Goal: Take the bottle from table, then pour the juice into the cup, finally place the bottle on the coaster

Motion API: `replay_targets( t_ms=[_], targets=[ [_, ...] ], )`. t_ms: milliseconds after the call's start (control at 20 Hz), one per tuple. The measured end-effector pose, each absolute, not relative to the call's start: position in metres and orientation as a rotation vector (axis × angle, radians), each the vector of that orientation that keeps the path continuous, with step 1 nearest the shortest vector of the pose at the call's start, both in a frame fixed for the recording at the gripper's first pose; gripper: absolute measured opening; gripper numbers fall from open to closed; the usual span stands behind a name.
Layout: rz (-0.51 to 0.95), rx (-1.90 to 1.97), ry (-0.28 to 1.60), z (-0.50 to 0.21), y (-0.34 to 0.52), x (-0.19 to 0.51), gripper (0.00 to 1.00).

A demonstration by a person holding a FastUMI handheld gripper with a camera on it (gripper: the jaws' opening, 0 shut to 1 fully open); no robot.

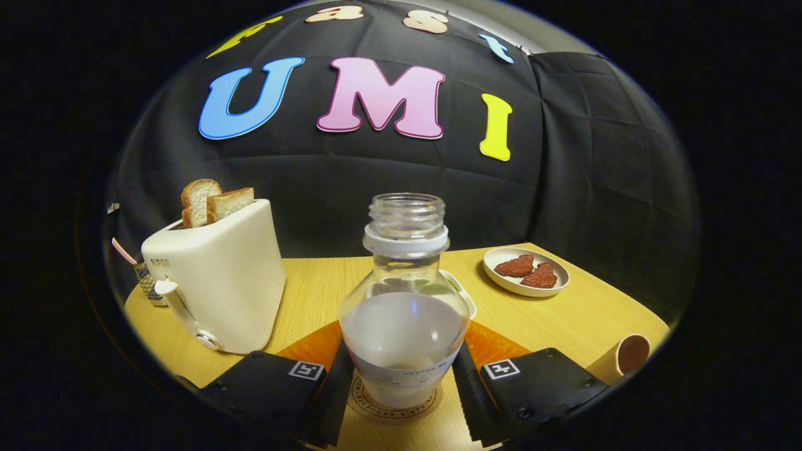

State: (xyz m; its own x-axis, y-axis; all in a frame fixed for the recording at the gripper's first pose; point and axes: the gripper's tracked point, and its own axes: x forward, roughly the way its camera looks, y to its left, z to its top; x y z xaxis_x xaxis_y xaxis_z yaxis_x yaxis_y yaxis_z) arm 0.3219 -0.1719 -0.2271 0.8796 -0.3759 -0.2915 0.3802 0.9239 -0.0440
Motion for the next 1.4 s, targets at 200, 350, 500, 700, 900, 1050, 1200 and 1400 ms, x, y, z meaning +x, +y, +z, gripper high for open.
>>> replay_targets(
  t_ms=[200, 350, 500, 700, 900, 1050, 1200, 1400],
  targets=[
    [-0.375, 0.02, 0.342, -0.236, -0.163, 0.311, 0.9],
    [-0.366, 0.004, 0.341, -0.232, -0.158, 0.305, 0.98],
    [-0.373, -0.008, 0.347, -0.226, -0.155, 0.293, 0.98],
    [-0.403, -0.012, 0.349, -0.216, -0.152, 0.267, 0.97],
    [-0.416, 0.006, 0.352, -0.204, -0.146, 0.235, 0.97],
    [-0.41, 0.02, 0.314, -0.178, -0.14, 0.21, 0.97],
    [-0.397, 0.057, 0.242, -0.138, -0.135, 0.185, 0.97],
    [-0.364, 0.052, 0.156, -0.087, -0.125, 0.14, 0.97]
  ],
)
